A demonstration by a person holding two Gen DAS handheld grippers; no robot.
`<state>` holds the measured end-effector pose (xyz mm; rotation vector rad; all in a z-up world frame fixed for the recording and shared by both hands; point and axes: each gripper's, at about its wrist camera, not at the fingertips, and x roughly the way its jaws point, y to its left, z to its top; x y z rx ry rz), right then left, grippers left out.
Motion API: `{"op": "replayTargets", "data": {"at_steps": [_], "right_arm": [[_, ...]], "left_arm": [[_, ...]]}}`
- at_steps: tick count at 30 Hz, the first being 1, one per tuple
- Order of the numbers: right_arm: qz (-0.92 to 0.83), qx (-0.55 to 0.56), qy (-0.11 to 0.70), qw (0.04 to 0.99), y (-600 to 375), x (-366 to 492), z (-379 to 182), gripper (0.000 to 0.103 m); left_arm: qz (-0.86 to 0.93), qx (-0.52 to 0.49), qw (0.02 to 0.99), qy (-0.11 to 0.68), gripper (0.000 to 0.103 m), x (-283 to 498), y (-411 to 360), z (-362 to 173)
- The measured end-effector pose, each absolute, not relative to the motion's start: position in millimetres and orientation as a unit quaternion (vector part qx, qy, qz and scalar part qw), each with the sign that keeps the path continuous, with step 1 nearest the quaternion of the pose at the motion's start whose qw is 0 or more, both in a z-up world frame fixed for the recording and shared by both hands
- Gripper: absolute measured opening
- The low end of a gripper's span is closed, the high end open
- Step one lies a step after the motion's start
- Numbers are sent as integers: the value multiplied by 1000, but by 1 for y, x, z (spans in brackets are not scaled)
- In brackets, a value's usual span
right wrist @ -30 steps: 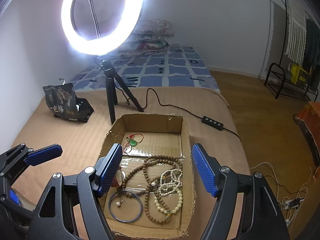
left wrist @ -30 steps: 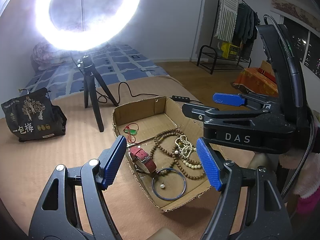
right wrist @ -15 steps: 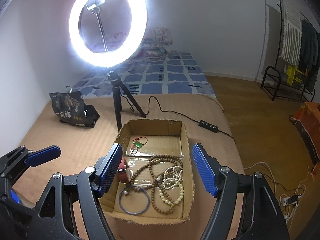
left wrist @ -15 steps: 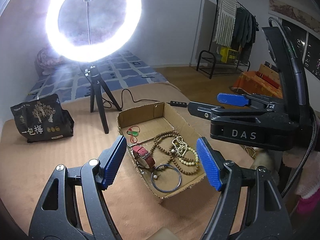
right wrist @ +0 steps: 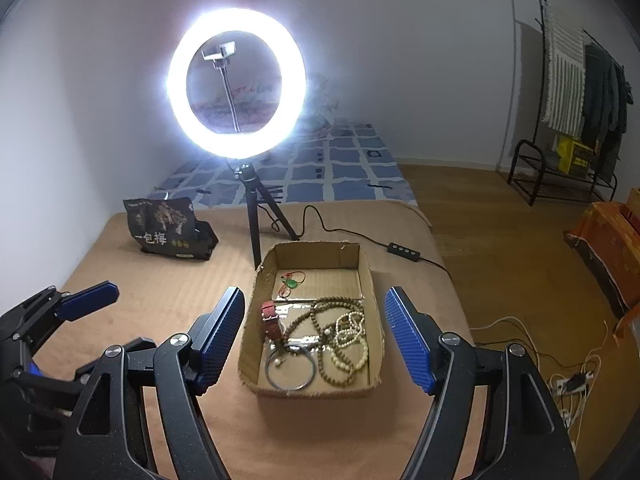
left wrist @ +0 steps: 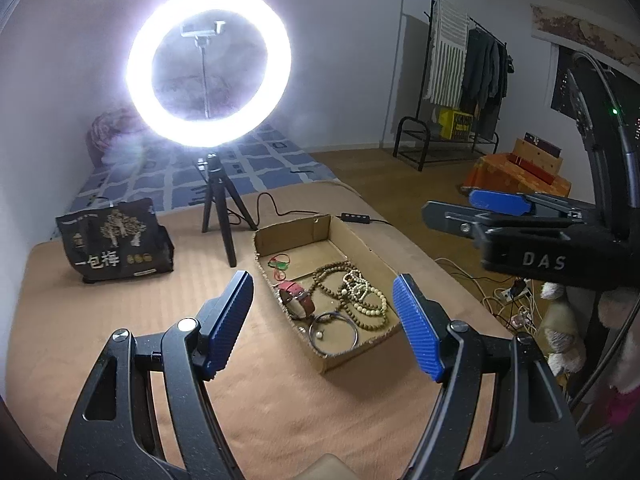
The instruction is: Organize jewelry
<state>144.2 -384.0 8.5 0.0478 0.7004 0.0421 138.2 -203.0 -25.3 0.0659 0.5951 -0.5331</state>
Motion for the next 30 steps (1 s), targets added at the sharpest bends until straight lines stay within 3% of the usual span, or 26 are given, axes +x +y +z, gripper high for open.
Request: {"op": "replayTargets", "data": {"at_steps": [4,9,11,24,28,30], "right_arm": [[10,27,335,942,-382,121,14,79],[-1,29,331,943,-376,97,15,80],[-6,26,329,944,-374,88,13,80],[-32,31,323,945,-370,59,-2,80],[-38,32,320,946,-370,57,-2,81],[-44,26,317,947,-369,55,-1,81]], "left_arm": [[-252,29,924,287,75,119,-187,-19],[-241,30,928,282,75,96,-172,-12],[-235,30,930,280,83,86,-165,-9],[-218,46,939,262,85,53,-150,-8],[-211,35,944,252,103,50,-144,-6],[-204,30,946,249,103,48,-141,-4]]}}
